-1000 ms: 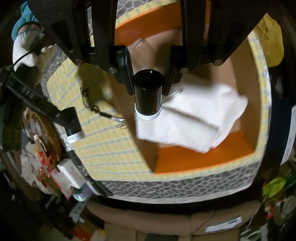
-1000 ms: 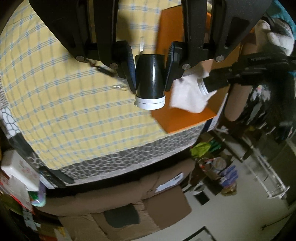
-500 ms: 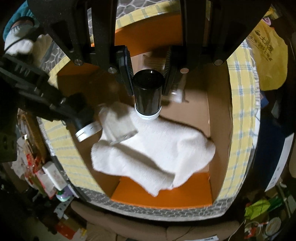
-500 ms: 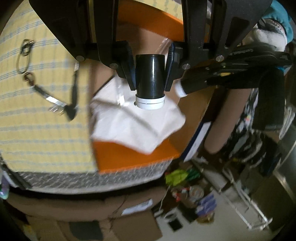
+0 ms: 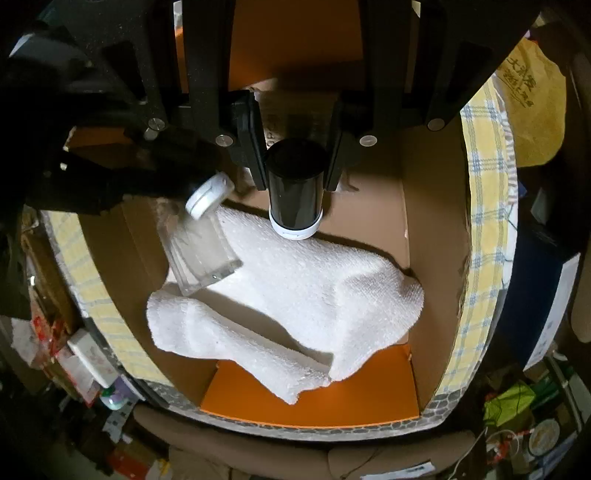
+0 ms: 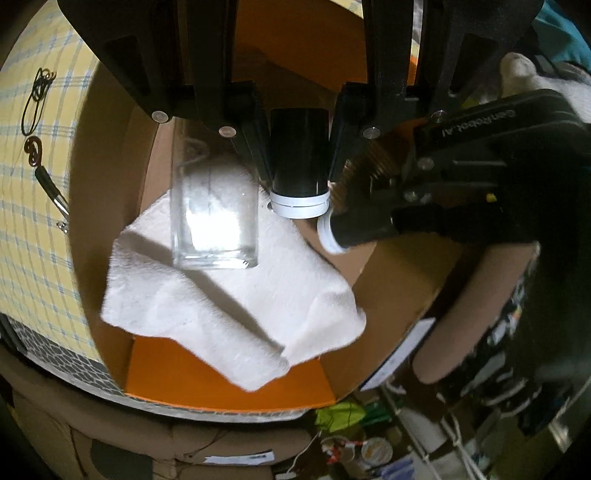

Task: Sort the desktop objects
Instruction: 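Carry the black bottles into the box with both tools and release them, then withdraw both tools from the box toward the remaining items on the table, then grasp the black cable with the left tool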

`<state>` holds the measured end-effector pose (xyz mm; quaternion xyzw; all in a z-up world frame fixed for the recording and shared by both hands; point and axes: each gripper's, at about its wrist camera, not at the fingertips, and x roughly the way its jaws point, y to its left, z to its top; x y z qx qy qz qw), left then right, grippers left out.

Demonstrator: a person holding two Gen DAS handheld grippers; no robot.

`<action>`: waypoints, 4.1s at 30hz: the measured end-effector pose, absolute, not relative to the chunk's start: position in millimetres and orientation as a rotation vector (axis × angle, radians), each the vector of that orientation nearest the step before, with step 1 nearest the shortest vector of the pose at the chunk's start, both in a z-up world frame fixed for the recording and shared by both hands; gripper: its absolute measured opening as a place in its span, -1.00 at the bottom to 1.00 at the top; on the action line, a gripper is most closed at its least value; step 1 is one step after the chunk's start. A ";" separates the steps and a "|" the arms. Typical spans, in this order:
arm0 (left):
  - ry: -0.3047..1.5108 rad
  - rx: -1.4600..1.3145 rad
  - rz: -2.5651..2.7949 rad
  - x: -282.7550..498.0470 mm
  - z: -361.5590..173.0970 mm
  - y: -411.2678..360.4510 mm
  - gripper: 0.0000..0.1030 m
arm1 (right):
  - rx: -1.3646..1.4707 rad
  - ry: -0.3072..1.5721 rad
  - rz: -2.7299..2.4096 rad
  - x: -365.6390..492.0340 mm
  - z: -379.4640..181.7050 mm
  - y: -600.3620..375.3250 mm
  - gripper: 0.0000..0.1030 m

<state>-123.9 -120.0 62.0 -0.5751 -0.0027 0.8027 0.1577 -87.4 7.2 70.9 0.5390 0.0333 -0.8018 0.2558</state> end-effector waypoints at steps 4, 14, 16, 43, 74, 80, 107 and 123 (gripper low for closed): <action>-0.035 -1.663 2.289 -129.3 56.3 -119.1 -0.47 | 1.488 0.156 -2.167 -86.3 61.7 1.4 -0.40; -0.099 -1.675 2.307 -138.7 48.3 -121.3 -0.42 | 1.448 0.058 -2.198 -91.4 75.7 23.4 -0.18; -0.156 -1.670 2.291 -138.2 49.4 -125.8 -0.36 | 1.419 0.007 -2.229 -93.5 84.3 34.5 -0.04; -0.235 -1.478 2.319 -119.9 90.0 -121.4 0.99 | 1.221 -0.289 -2.418 -98.3 136.0 118.1 0.54; -0.263 -1.442 2.270 -108.7 94.2 -97.1 1.00 | 1.294 -0.290 -2.693 -91.5 137.0 268.8 0.99; -0.248 -1.408 2.226 -95.0 107.8 -55.7 1.00 | 1.351 -0.314 -2.685 -90.1 129.2 291.3 0.99; 0.107 -1.422 2.117 -69.6 61.0 182.4 0.19 | 1.205 -0.671 -2.894 -56.7 157.3 403.7 0.99; 0.218 -1.438 2.138 -82.5 16.9 199.2 -0.74 | 1.201 -0.472 -2.965 -64.0 161.0 385.2 0.93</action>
